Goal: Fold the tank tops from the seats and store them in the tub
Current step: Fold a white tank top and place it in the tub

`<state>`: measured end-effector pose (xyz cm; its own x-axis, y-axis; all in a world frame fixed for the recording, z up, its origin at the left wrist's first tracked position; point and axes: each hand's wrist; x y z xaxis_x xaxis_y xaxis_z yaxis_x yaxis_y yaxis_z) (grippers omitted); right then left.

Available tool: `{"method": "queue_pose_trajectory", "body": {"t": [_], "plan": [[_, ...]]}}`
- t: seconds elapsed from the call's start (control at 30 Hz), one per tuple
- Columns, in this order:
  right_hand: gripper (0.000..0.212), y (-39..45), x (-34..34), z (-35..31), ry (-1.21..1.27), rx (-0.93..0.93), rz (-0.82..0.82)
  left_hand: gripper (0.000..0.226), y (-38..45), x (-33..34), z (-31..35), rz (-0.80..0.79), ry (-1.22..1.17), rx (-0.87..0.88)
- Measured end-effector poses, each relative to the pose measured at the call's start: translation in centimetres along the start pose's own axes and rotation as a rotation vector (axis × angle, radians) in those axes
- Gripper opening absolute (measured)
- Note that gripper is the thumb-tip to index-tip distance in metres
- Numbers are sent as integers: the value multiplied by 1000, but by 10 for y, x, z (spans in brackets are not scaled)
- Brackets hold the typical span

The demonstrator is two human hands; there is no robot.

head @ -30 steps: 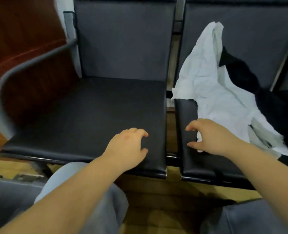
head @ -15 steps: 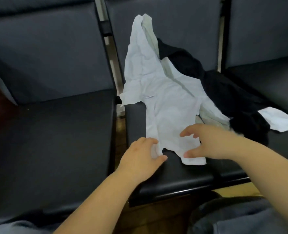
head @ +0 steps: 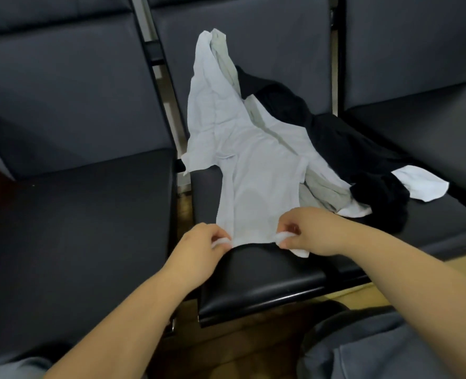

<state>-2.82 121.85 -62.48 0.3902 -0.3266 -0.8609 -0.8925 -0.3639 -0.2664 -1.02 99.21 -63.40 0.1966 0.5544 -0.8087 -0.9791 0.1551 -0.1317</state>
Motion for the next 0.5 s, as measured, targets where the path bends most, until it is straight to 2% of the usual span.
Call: {"method": "queue_pose_trajectory", "body": {"t": [0.17, 0.33, 0.5], "plan": [[21, -7, -13, -6, 245, 25, 91, 7, -6, -27, -10, 58, -288, -5], [38, -11, -13, -32, 462, -9, 153, 15, -26, -40, -34, -45, -574, -37], [38, 10, 1, -69, 648, 1, 217, 20, -24, -40, -37, 111, -1013, -191]]}}
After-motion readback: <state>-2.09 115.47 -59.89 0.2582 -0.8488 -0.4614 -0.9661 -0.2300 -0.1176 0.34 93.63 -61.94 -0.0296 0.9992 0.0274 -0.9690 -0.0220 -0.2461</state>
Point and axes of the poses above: each hand's wrist, its own y-axis towards the middle knuckle, its own x-axis out of the palm, z = x × y, and after that the axes turned 1 degree about -x, right-handed
